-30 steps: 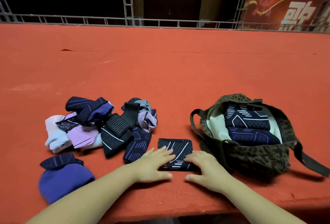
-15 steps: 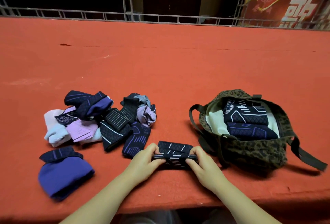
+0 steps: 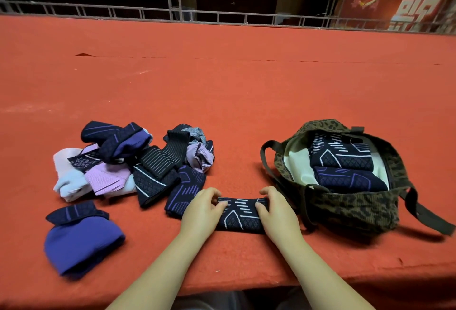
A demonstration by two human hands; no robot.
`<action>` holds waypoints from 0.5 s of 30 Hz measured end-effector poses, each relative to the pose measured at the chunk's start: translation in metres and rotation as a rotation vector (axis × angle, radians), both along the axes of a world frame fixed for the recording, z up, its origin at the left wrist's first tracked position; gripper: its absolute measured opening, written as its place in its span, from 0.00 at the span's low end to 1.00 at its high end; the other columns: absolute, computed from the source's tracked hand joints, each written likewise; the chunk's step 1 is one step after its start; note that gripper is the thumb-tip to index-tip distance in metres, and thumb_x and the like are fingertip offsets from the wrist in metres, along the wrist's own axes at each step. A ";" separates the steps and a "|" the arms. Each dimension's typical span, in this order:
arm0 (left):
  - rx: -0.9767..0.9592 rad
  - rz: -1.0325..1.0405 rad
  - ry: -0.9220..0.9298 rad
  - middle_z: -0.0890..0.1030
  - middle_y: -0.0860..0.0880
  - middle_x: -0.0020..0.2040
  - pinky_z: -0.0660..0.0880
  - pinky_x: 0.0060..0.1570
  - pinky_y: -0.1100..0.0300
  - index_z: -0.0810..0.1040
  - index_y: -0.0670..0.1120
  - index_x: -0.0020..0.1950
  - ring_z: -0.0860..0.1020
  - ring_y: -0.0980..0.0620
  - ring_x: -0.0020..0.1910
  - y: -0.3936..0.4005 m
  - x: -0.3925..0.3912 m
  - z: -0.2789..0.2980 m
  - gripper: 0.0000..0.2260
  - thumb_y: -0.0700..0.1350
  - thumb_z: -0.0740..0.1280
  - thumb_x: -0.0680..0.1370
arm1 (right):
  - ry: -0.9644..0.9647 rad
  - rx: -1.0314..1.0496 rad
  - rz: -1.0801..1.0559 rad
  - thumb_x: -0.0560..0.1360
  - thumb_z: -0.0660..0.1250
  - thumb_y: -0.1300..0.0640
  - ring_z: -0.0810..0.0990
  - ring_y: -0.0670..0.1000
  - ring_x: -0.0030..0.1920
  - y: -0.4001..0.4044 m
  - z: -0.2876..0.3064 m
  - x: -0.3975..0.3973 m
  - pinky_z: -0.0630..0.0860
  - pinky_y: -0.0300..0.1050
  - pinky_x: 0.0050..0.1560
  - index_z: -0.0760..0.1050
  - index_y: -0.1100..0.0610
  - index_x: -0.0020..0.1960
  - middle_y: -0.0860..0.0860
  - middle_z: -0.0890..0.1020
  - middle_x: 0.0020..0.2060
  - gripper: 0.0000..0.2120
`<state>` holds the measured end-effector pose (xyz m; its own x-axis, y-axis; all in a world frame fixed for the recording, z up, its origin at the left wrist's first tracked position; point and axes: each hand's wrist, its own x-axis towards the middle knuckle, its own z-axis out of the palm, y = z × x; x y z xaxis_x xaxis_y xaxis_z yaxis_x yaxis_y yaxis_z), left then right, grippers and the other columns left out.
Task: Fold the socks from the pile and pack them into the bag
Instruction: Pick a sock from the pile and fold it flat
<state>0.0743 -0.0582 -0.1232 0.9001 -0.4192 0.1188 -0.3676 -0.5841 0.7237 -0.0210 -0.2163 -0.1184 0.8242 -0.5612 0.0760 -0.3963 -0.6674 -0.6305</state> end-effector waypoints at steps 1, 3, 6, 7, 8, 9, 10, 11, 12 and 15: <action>-0.018 -0.011 -0.007 0.76 0.56 0.46 0.70 0.44 0.63 0.76 0.52 0.51 0.74 0.63 0.38 0.002 0.000 -0.001 0.07 0.47 0.68 0.75 | 0.026 -0.032 0.017 0.76 0.64 0.52 0.76 0.51 0.55 -0.002 -0.002 0.001 0.71 0.48 0.57 0.70 0.48 0.60 0.46 0.73 0.55 0.13; -0.076 -0.058 -0.046 0.75 0.57 0.48 0.72 0.50 0.62 0.77 0.51 0.53 0.75 0.63 0.43 0.007 0.002 -0.007 0.08 0.43 0.69 0.74 | 0.012 -0.014 0.030 0.75 0.66 0.51 0.76 0.50 0.52 -0.007 -0.007 -0.001 0.69 0.48 0.59 0.73 0.46 0.56 0.44 0.69 0.54 0.10; -0.114 -0.124 -0.092 0.76 0.56 0.52 0.69 0.57 0.65 0.82 0.48 0.52 0.74 0.61 0.53 0.014 0.001 -0.011 0.07 0.44 0.67 0.76 | -0.105 0.048 0.063 0.74 0.67 0.53 0.76 0.47 0.53 -0.011 -0.013 -0.005 0.70 0.51 0.62 0.77 0.48 0.51 0.45 0.69 0.56 0.06; -0.090 -0.139 -0.080 0.76 0.56 0.55 0.66 0.58 0.66 0.83 0.48 0.52 0.73 0.61 0.56 0.014 0.000 -0.009 0.11 0.50 0.65 0.76 | -0.133 0.058 0.085 0.75 0.67 0.52 0.74 0.48 0.58 -0.013 -0.013 -0.008 0.69 0.51 0.65 0.79 0.48 0.51 0.46 0.69 0.59 0.06; -0.055 -0.155 -0.069 0.76 0.55 0.57 0.64 0.59 0.67 0.83 0.48 0.53 0.72 0.59 0.58 0.015 -0.002 -0.008 0.17 0.57 0.61 0.75 | -0.135 0.056 0.123 0.74 0.65 0.49 0.71 0.49 0.63 -0.013 -0.012 -0.012 0.66 0.51 0.68 0.80 0.48 0.53 0.48 0.69 0.63 0.10; -0.022 -0.170 -0.072 0.76 0.53 0.60 0.62 0.62 0.65 0.83 0.49 0.54 0.71 0.57 0.62 0.015 -0.004 -0.008 0.24 0.62 0.57 0.72 | -0.106 0.028 0.179 0.73 0.62 0.43 0.67 0.50 0.68 -0.012 -0.010 -0.015 0.63 0.49 0.70 0.80 0.47 0.56 0.49 0.68 0.66 0.16; 0.020 -0.180 -0.073 0.76 0.52 0.63 0.60 0.65 0.64 0.82 0.51 0.56 0.69 0.55 0.65 0.015 -0.004 -0.010 0.29 0.65 0.52 0.70 | -0.062 -0.021 0.252 0.71 0.57 0.37 0.63 0.49 0.71 -0.011 -0.009 -0.020 0.59 0.48 0.71 0.78 0.45 0.60 0.48 0.66 0.70 0.23; 0.062 -0.184 -0.076 0.75 0.52 0.64 0.58 0.67 0.62 0.81 0.52 0.58 0.67 0.53 0.68 0.015 -0.005 -0.010 0.32 0.67 0.50 0.68 | 0.005 -0.066 0.309 0.69 0.53 0.33 0.59 0.48 0.72 -0.010 -0.010 -0.024 0.55 0.47 0.72 0.76 0.43 0.63 0.47 0.63 0.72 0.29; 0.109 -0.172 -0.083 0.74 0.53 0.65 0.58 0.69 0.60 0.80 0.53 0.59 0.66 0.52 0.70 0.013 -0.005 -0.011 0.32 0.68 0.49 0.68 | 0.065 -0.090 0.342 0.67 0.51 0.31 0.57 0.48 0.74 -0.010 -0.009 -0.027 0.53 0.47 0.73 0.73 0.42 0.66 0.46 0.61 0.74 0.32; 0.272 -0.102 -0.114 0.72 0.54 0.66 0.61 0.67 0.55 0.73 0.53 0.65 0.65 0.52 0.70 0.005 -0.003 -0.002 0.27 0.66 0.57 0.73 | 0.109 0.015 0.221 0.73 0.54 0.34 0.59 0.49 0.73 -0.013 -0.004 -0.021 0.55 0.46 0.72 0.69 0.45 0.69 0.50 0.64 0.73 0.28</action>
<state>0.0710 -0.0533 -0.1251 0.8393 -0.5365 0.0879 -0.5037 -0.7066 0.4969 -0.0418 -0.2292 -0.1220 0.9301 -0.3663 -0.0265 -0.3073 -0.7367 -0.6024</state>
